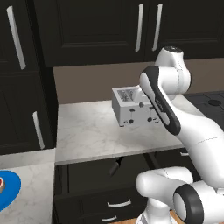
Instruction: Pick up the knife from the drawer and place it on the cutting board. Then place the meat from the plate to the cutting board.
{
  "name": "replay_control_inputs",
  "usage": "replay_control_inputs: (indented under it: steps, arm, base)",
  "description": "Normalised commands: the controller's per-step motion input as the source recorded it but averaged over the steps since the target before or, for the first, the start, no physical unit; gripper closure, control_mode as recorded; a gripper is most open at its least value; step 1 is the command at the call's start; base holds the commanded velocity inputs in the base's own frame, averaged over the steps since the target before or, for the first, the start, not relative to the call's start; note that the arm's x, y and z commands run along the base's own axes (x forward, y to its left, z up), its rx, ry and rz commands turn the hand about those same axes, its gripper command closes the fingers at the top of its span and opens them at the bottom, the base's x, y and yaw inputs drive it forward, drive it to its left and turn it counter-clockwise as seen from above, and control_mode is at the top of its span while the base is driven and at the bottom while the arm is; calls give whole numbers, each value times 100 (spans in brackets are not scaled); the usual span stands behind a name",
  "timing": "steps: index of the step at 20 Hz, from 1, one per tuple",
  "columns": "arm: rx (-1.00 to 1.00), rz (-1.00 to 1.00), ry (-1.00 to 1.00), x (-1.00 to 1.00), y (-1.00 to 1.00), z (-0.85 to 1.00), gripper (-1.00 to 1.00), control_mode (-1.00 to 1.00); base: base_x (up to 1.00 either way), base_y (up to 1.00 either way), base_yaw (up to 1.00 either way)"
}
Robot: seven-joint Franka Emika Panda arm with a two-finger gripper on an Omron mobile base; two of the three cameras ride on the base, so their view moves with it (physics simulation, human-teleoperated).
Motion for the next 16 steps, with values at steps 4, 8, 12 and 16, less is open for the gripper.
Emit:
replay_control_inputs:
  steps: [4,8,12,16]
  arm:
    - [0,0,0,-4,0,-1,-100,-100]
    - [0,0,1,-7,0,-3,-100,100]
    - [0,0,0,0,0,0,-100,100]
    - [0,0,0,0,0,0,-100,100]
  base:
    - [0,0,0]
    - [-21,-4,0]
    - [-34,-27,0]
    - [-14,-49,0]
